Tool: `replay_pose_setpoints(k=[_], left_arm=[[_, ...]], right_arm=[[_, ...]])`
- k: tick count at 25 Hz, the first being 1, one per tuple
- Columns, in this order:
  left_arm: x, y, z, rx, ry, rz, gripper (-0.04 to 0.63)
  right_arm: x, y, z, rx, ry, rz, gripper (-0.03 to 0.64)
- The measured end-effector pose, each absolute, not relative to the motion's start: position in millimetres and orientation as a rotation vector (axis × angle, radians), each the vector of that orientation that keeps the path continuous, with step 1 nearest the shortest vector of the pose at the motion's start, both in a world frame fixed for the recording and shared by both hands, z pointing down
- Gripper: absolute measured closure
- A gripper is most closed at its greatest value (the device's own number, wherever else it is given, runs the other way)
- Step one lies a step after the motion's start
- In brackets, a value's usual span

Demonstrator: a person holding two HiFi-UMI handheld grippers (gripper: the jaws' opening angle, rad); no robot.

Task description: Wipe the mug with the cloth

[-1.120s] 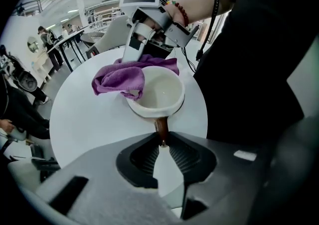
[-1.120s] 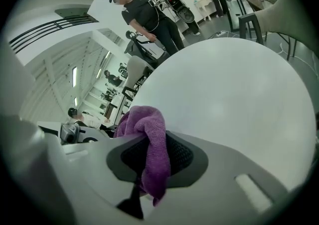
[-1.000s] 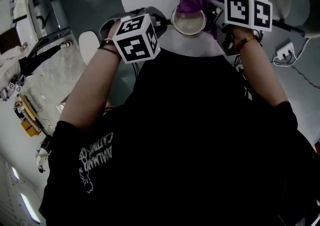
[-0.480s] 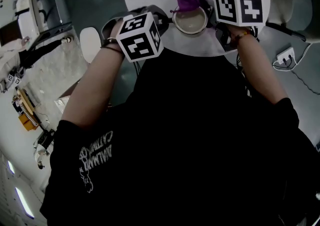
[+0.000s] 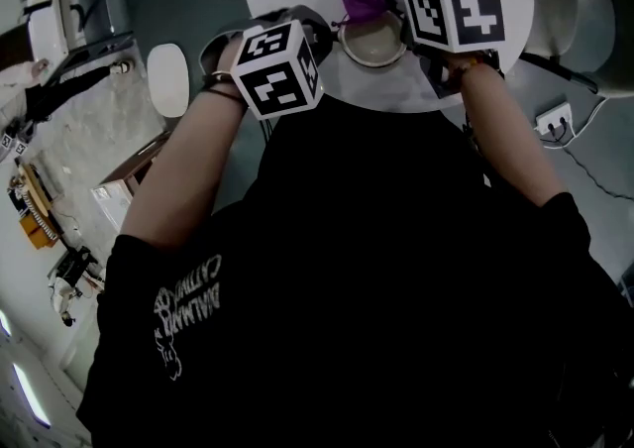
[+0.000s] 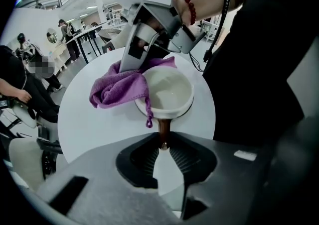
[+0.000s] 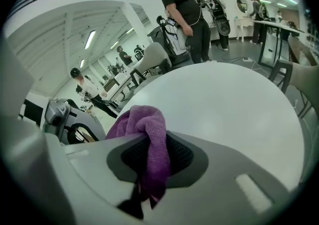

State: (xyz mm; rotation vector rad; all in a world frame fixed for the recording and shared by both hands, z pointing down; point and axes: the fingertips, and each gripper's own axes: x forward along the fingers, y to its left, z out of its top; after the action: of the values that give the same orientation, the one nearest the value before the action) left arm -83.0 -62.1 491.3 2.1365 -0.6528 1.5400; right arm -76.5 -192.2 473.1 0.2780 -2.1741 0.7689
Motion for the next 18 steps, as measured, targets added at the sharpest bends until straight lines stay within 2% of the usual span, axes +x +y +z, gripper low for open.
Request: replay_pose_setpoints(k=[13, 18], left_arm=[[-86, -68, 491, 2.029, -0.876, 1.416, 0.514], [-89, -73, 490, 1.998, -0.995, 1.379, 0.500]], right_arm=[[-96, -182, 468, 0.194, -2.193, 0.580, 0.551], [-105, -171, 460, 0.124, -2.216, 0.379, 0.549]])
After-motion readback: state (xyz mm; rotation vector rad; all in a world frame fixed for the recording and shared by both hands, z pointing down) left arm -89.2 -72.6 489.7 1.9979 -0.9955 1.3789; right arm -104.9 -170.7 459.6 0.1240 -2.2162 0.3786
